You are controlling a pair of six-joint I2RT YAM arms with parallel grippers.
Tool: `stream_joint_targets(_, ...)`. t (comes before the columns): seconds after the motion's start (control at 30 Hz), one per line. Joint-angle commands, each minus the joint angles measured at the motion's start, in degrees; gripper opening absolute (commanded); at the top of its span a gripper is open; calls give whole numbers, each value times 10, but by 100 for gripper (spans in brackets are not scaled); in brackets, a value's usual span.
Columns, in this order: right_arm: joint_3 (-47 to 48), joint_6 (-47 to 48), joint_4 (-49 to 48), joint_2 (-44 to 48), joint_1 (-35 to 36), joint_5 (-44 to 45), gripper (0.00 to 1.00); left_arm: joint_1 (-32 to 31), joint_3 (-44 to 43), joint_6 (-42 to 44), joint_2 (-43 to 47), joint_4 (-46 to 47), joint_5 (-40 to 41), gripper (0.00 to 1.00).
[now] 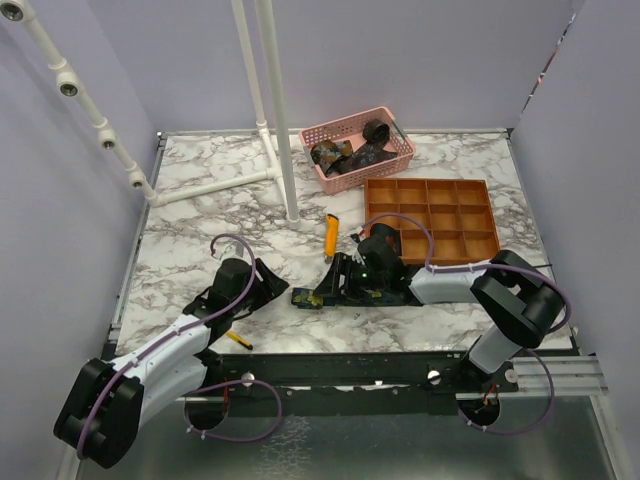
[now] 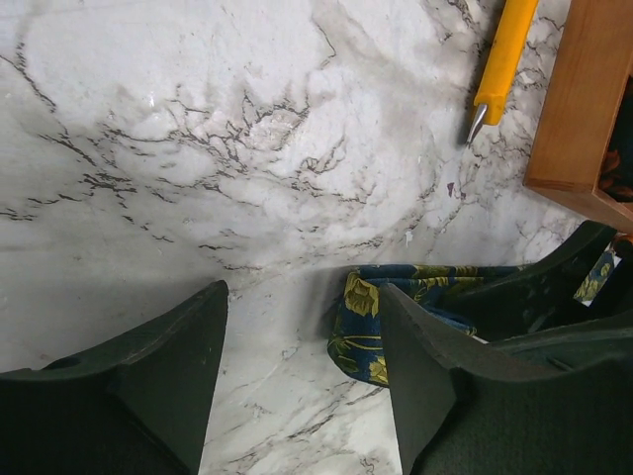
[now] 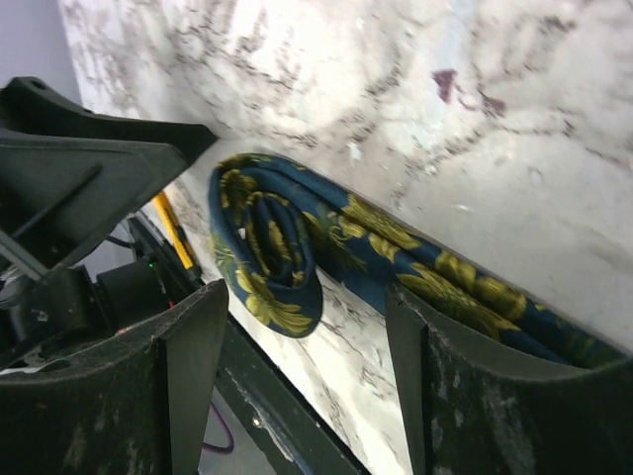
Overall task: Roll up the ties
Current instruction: Roll the tie at the center of the board.
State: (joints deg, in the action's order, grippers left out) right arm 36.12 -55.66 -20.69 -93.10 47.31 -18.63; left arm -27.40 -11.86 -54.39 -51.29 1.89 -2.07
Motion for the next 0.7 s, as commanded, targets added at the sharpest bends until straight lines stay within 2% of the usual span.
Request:
stream_joint_targets(0.0,13,-24,100,8,5,-4,67,-1,-21,17,-9,-18,12,64)
stream_joint_targets(0.3,20,-52,61,-11,13,-14,57,-1,-16,16,-8,-18,8,63)
stream_joint_targets(0.53,31,-38,73,18,29,17,64,-1,-17,16,-2,-18,7,63)
stream_joint_targets(0.67,23,-39,47,2,33,29,55,-1,-16,16,0,-18,6,63)
